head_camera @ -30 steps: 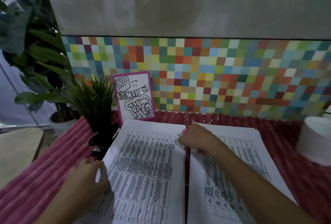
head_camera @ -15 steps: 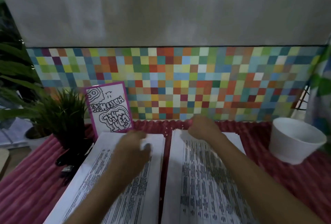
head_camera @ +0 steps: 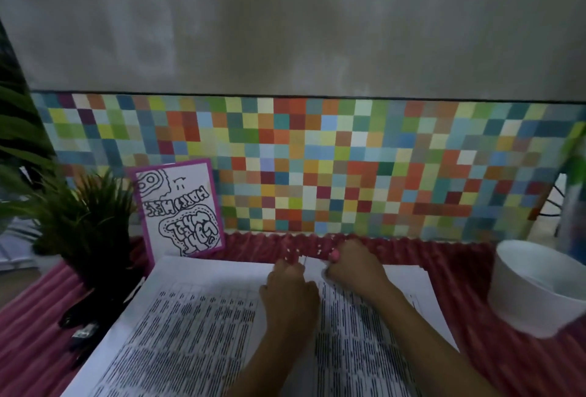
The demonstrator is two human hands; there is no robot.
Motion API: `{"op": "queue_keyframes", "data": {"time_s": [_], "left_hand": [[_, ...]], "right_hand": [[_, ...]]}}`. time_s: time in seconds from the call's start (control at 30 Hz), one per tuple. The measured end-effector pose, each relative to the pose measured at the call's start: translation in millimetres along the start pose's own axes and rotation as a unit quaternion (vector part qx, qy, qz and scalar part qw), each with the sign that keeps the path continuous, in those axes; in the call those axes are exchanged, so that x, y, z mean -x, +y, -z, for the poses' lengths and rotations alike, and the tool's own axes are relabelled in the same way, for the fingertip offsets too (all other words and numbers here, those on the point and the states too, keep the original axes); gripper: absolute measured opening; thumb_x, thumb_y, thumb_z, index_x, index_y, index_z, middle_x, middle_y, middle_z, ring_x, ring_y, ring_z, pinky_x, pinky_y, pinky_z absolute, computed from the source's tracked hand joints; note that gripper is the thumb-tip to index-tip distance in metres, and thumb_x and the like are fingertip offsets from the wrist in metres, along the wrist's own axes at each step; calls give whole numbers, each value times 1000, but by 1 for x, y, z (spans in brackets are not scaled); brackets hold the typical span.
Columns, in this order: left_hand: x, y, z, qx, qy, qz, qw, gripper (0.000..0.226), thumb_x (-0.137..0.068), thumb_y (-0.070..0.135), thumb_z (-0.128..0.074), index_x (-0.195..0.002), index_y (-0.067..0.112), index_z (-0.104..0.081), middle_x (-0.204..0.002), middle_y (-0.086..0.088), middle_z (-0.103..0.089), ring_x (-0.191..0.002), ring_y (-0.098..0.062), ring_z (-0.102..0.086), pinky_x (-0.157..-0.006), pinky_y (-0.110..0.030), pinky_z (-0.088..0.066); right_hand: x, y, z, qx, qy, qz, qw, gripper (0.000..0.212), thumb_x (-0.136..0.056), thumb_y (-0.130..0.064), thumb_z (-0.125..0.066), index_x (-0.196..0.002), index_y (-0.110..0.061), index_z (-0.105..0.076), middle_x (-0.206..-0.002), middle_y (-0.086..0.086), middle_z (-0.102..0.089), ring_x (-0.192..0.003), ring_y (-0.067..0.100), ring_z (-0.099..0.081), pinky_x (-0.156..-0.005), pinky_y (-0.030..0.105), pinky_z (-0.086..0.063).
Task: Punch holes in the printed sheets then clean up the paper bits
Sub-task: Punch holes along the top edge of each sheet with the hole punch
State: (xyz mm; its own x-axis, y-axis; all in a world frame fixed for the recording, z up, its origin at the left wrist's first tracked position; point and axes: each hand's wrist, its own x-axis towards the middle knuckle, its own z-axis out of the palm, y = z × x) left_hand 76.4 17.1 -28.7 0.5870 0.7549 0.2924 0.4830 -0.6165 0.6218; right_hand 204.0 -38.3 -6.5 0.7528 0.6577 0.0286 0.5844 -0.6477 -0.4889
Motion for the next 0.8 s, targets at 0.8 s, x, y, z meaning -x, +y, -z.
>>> {"op": "queue_keyframes", "data": {"time_s": [0.8], "left_hand": [[-12,-10,5,187,54,-22,981,9,-85,3,-65,-85,11,-70,-93,0,-62,-83,-15,-60,-71,-23,-46]], "right_hand": [[13,-11,21,-184,54,16,981,15,-83,-11,-73,-68,-12,-69,-74,-5,-64,-77,18,-61,-74,29,-48]]}}
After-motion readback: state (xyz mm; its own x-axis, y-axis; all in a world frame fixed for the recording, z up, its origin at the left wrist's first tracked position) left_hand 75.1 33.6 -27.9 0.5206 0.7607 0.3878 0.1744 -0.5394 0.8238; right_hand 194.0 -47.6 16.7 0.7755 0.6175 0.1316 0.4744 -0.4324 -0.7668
